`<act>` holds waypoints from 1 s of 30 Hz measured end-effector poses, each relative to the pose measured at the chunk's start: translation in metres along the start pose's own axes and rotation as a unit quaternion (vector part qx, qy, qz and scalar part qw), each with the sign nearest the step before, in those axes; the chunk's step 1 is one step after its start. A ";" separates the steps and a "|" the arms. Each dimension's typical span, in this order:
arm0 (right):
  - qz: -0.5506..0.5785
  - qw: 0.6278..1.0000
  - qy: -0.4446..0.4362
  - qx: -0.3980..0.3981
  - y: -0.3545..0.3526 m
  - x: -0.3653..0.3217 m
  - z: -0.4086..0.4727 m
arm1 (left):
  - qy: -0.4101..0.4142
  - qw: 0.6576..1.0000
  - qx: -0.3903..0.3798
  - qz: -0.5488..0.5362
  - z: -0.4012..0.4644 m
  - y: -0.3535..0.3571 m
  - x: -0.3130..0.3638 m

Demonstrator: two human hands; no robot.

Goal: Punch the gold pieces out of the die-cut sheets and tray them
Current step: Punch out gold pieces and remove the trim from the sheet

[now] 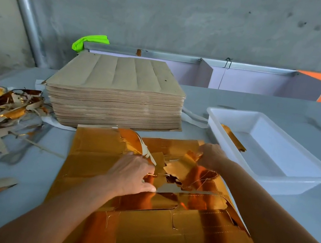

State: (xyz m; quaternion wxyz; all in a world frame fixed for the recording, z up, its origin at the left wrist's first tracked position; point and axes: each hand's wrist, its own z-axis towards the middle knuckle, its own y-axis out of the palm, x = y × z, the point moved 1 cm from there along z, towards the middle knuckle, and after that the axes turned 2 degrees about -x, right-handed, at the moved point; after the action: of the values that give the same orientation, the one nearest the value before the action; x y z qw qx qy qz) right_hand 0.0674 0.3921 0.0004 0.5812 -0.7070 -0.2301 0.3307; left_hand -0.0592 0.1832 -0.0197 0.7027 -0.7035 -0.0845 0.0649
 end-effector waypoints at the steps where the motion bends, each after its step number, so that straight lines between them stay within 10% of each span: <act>1: -0.001 1.000 -0.001 -0.001 -0.002 0.000 -0.002 | -0.002 1.000 0.000 0.001 0.000 0.000 0.000; 8: 0.196 0.980 0.027 -0.009 -0.015 0.003 -0.030 | -0.025 0.999 0.031 0.029 -0.005 -0.003 0.006; 14: 0.268 0.951 0.057 0.145 -0.032 0.001 -0.060 | 0.012 0.979 0.197 0.055 -0.014 -0.014 0.025; 23: 0.369 0.891 0.096 0.248 -0.070 0.027 -0.094 | -0.045 0.994 0.024 0.100 -0.014 -0.008 0.015; 30: 0.348 0.889 0.114 0.276 -0.059 0.038 -0.103 | 0.046 0.997 0.067 0.001 -0.009 -0.025 0.057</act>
State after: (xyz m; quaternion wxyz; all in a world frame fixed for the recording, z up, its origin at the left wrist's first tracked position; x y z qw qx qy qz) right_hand 0.1722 0.3630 0.0612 0.6227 -0.5856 0.1987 0.4793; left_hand -0.0021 0.1864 0.0071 0.7516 -0.6569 -0.0471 0.0387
